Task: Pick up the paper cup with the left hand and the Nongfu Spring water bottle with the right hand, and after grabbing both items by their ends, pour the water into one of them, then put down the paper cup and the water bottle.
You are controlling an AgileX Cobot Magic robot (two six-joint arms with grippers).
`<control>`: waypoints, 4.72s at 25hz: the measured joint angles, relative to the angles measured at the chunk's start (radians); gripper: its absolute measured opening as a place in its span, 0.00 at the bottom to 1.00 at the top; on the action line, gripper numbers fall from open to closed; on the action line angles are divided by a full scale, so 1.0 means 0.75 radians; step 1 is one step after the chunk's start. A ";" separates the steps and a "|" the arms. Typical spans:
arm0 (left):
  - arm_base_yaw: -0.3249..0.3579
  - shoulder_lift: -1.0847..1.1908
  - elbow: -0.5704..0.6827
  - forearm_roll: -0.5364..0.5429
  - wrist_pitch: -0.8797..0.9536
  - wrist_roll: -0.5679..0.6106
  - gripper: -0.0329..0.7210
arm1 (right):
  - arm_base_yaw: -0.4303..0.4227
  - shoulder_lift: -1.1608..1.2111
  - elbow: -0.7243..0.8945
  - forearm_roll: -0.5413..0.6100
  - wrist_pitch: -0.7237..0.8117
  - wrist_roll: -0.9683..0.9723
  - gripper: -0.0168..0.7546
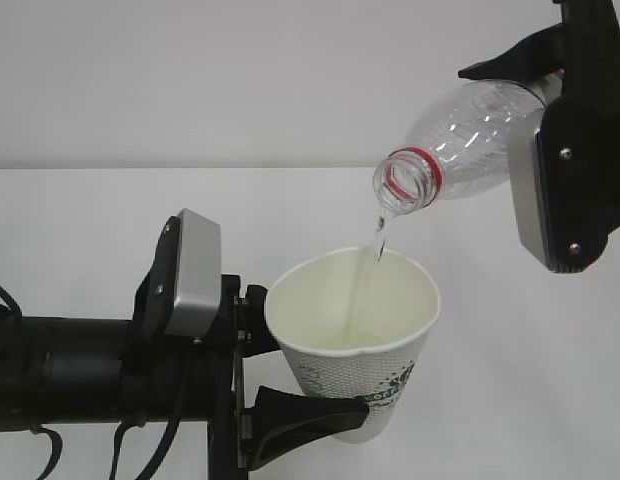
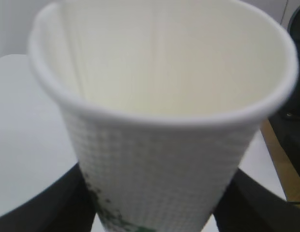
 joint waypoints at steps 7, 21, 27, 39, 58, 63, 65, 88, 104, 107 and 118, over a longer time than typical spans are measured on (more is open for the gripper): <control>0.000 0.000 0.000 0.000 0.000 0.000 0.69 | 0.000 0.000 0.000 0.000 0.000 0.000 0.64; 0.000 0.000 0.000 0.000 0.000 0.000 0.69 | 0.000 0.000 0.000 0.000 0.000 0.000 0.64; 0.000 0.000 0.000 0.000 0.000 0.000 0.69 | 0.000 0.000 0.000 0.000 0.000 0.000 0.64; 0.000 0.000 0.000 0.000 0.002 0.000 0.69 | 0.031 0.000 -0.001 0.000 0.004 0.000 0.64; 0.000 0.000 0.000 0.000 0.002 0.000 0.69 | 0.031 0.000 -0.001 0.000 0.006 0.000 0.64; 0.000 0.000 0.000 0.000 0.002 0.000 0.69 | 0.031 0.000 -0.001 0.000 0.006 0.000 0.64; 0.000 0.000 0.000 0.000 0.002 0.000 0.69 | 0.031 0.000 -0.001 0.000 0.008 0.000 0.64; 0.000 0.000 0.000 -0.009 0.002 0.000 0.69 | 0.031 0.000 -0.001 0.000 0.032 -0.003 0.64; 0.000 0.000 0.000 -0.024 0.003 0.016 0.69 | 0.031 0.000 -0.001 0.000 0.034 -0.003 0.64; 0.000 0.000 0.000 -0.024 0.003 0.017 0.69 | 0.031 0.000 -0.001 0.000 0.034 -0.003 0.64; 0.000 0.000 0.000 -0.026 0.005 0.034 0.69 | 0.031 0.000 -0.001 0.000 0.036 -0.003 0.64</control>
